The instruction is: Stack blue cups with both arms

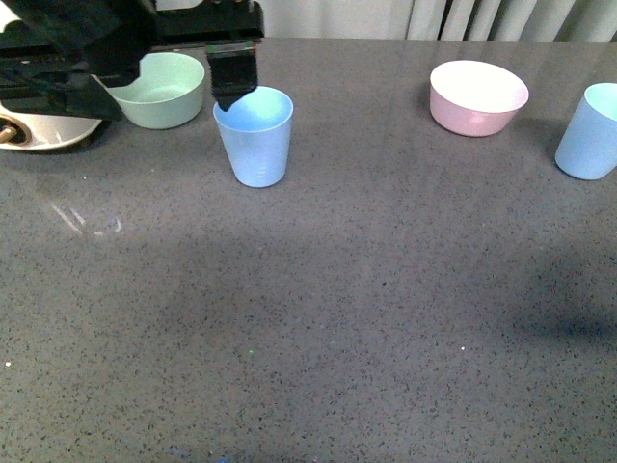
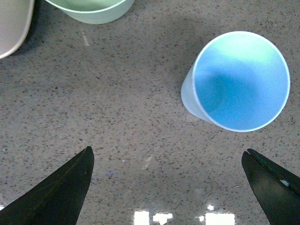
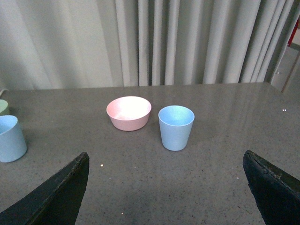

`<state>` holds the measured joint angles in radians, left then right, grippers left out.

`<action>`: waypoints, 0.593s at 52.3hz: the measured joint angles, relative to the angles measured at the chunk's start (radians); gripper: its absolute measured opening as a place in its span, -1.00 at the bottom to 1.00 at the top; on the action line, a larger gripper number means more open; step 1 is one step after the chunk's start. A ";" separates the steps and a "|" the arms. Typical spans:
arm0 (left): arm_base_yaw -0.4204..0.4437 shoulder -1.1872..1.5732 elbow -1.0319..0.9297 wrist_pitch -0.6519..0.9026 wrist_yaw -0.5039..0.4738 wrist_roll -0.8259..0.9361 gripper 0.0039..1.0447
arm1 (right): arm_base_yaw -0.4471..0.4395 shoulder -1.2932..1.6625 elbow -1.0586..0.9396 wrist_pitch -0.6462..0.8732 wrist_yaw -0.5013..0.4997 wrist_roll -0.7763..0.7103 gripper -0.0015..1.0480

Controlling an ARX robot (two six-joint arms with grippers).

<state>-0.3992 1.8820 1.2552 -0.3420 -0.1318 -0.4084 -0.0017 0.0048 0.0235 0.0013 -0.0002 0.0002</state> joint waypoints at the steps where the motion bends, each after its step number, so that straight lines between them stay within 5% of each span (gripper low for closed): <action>1: -0.005 0.008 0.011 -0.005 -0.001 -0.007 0.83 | 0.000 0.000 0.000 0.000 0.000 0.000 0.83; 31: -0.059 0.184 0.234 -0.124 -0.075 -0.108 0.83 | 0.000 0.000 0.000 0.000 0.000 0.000 0.83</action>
<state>-0.4580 2.0663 1.4891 -0.4664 -0.2066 -0.5167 -0.0017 0.0048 0.0235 0.0013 0.0002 0.0006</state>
